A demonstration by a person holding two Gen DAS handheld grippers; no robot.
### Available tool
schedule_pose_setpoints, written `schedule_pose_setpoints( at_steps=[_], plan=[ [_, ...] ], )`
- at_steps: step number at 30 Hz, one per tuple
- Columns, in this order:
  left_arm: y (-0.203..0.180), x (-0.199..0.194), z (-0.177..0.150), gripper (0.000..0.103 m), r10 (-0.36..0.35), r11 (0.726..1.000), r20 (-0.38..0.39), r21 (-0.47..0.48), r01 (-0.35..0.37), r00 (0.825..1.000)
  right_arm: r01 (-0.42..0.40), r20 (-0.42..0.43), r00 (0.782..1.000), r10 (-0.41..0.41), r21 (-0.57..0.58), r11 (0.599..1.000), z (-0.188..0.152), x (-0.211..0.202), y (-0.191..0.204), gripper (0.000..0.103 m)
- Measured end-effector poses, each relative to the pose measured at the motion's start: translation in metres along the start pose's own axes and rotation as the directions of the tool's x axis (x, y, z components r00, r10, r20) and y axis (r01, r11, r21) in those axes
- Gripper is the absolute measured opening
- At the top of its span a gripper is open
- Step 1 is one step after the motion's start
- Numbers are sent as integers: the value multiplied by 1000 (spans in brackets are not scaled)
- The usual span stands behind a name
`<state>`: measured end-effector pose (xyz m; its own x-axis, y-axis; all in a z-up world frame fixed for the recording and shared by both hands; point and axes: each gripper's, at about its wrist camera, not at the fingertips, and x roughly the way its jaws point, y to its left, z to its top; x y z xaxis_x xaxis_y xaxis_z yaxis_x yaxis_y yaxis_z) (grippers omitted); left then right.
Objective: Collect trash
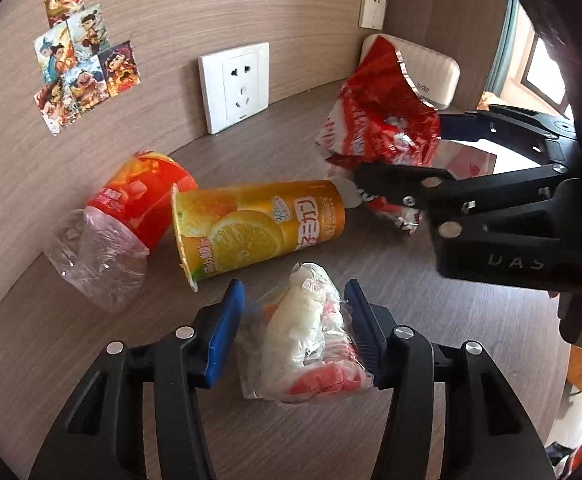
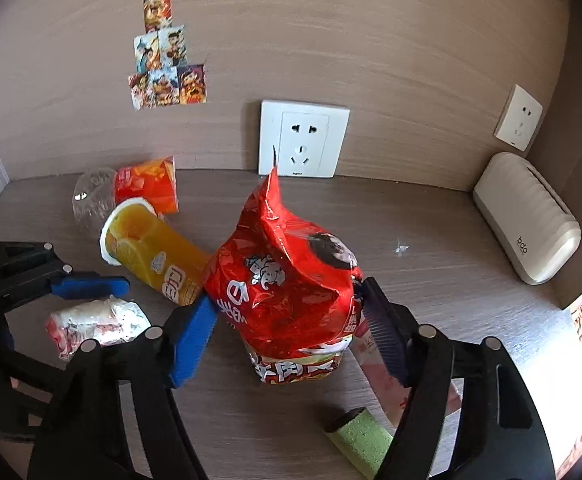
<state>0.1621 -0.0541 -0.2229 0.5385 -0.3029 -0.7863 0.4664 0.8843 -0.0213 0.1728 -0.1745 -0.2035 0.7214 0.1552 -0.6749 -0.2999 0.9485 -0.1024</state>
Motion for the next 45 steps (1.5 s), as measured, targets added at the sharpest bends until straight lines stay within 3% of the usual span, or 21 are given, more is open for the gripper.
schedule_pose_setpoints(
  at_steps=[11, 20, 32, 45],
  plan=[
    [-15, -39, 24, 50, 15, 1000, 66, 15, -16, 998, -16, 88, 996, 12, 52, 999, 3, -64, -21, 71],
    [-58, -66, 43, 50, -2, 997, 109, 76, -6, 994, 28, 126, 991, -38, 79, 996, -21, -120, -47, 71],
    [-176, -74, 55, 50, -124, 964, 114, 249, 92, 986, 140, 79, 985, -153, 154, 978, -86, -192, -86, 71],
    [-308, -60, 29, 50, -241, 882, 12, 419, 214, 970, 221, -20, 974, -224, 274, 936, -188, -248, -138, 71]
  ],
)
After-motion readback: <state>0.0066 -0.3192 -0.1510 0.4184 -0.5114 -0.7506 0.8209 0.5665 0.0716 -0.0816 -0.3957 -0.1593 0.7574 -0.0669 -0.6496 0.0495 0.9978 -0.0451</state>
